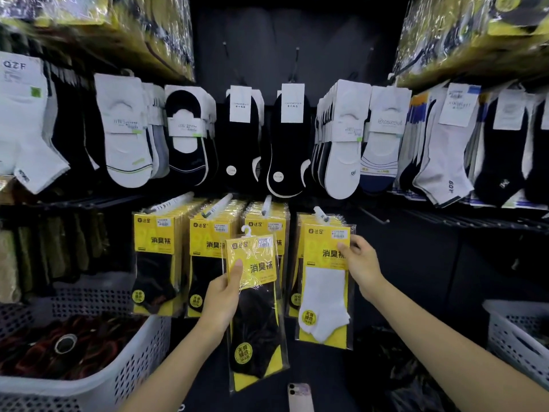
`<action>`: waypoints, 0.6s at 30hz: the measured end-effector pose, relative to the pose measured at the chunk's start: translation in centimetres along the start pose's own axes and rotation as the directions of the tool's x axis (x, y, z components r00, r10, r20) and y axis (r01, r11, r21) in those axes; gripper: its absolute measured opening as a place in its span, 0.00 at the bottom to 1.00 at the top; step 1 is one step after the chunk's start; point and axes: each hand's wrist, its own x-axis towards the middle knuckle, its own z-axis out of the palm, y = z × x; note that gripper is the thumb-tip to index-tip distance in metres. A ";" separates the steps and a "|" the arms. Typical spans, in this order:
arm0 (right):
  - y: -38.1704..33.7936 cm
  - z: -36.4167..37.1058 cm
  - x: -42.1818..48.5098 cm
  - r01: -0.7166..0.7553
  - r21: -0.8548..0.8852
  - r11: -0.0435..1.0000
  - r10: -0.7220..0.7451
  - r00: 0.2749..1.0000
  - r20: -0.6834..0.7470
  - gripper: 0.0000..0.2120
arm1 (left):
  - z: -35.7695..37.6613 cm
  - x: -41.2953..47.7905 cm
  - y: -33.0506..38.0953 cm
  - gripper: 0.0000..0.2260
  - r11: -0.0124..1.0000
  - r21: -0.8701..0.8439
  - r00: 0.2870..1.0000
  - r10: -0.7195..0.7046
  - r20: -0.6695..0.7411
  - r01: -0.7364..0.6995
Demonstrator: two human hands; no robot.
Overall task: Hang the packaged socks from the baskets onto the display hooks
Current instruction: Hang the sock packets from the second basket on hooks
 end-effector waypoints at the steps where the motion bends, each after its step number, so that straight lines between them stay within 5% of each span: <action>1: 0.3 0.2 0.3 -0.004 -0.007 1.000 0.004 1.000 -0.008 0.05 | 0.1 0.1 -0.2 0.22 1.000 0.006 1.000 -0.002 -0.001 0.002; 6: 1.8 0.9 2.1 -0.030 -0.027 0.999 0.028 0.996 -0.081 0.03 | 0.7 0.5 -0.9 0.23 1.000 -0.023 1.000 -0.018 -0.006 0.018; 14: 5.1 0.1 3.0 -0.213 -0.131 0.968 0.151 0.915 -0.374 0.14 | 1.2 1.0 -2.2 0.19 0.998 -0.036 0.997 -0.053 0.054 0.055; 18: 5.7 -0.3 1.1 -0.218 -0.136 0.966 0.164 0.931 -0.327 0.12 | 1.7 0.5 -2.1 0.18 0.997 -0.072 0.998 -0.037 0.049 0.040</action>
